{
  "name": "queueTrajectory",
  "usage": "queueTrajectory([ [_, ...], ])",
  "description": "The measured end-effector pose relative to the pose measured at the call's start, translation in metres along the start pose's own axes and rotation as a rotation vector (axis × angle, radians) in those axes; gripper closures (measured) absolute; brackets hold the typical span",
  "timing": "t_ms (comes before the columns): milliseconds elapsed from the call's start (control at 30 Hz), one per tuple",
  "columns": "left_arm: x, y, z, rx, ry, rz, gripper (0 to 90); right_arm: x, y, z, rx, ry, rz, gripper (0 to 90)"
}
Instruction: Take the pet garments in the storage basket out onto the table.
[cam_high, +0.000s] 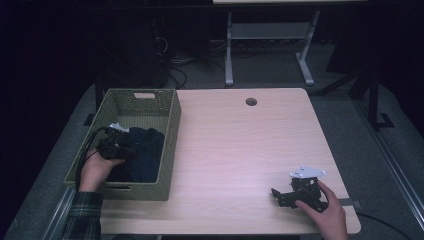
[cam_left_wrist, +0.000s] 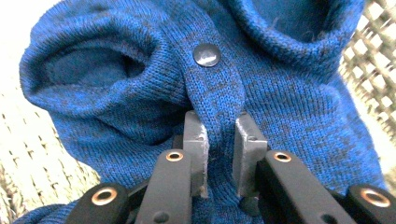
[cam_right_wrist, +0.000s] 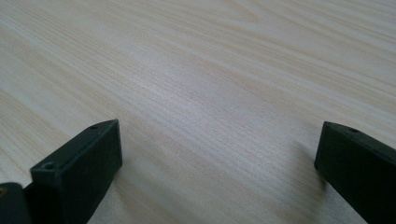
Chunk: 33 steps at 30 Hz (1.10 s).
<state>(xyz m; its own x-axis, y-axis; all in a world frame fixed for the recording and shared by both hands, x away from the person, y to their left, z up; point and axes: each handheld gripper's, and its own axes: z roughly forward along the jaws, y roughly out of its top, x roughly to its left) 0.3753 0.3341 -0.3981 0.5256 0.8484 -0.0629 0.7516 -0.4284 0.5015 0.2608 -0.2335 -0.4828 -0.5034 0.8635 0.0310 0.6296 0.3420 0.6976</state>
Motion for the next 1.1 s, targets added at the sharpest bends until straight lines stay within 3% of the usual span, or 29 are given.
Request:
queueTrajectory([
  [133,0.001,0.000,-0.006,-0.050,-0.008,-0.014,78.9,0.000,0.000,0.000,0.000,0.000,0.000,0.4],
  [300,0.005,0.000,-0.023,-0.182,-0.026,-0.046,79.9,0.000,0.000,0.000,0.000,0.000,0.000,0.5],
  [333,0.005,0.000,-0.023,-0.182,-0.026,-0.046,79.9,0.000,0.000,0.000,0.000,0.000,0.000,0.5],
  [367,0.006,0.000,-0.028,-0.226,-0.033,-0.061,80.1,0.000,0.000,0.000,0.000,0.001,0.000,0.4],
  [433,0.006,0.000,-0.031,-0.245,-0.033,-0.062,80.2,0.000,0.000,0.000,0.000,0.001,0.000,0.4],
  [467,0.006,-0.001,-0.037,-0.292,-0.039,-0.075,80.3,0.000,0.000,0.000,0.000,0.000,0.000,0.4],
  [500,0.006,-0.001,-0.037,-0.292,-0.039,-0.075,80.3,0.000,0.000,0.000,0.000,0.000,-0.001,0.4],
  [533,0.007,-0.001,-0.041,-0.334,-0.041,-0.088,80.4,0.000,0.000,0.000,0.000,0.000,0.000,0.4],
  [667,0.007,-0.001,-0.054,-0.415,-0.046,-0.091,80.4,0.000,0.000,0.000,0.000,0.001,0.000,0.4],
  [700,0.007,-0.001,-0.054,-0.415,-0.046,-0.091,80.4,0.000,0.000,0.000,0.000,0.000,0.000,0.4],
  [733,0.007,0.000,-0.060,-0.446,-0.059,-0.091,80.4,0.000,0.000,0.000,0.000,0.000,-0.001,0.5],
  [1100,0.002,0.014,-0.097,-0.599,-0.128,-0.069,80.4,0.000,0.000,0.000,0.000,0.000,-0.001,0.4],
])
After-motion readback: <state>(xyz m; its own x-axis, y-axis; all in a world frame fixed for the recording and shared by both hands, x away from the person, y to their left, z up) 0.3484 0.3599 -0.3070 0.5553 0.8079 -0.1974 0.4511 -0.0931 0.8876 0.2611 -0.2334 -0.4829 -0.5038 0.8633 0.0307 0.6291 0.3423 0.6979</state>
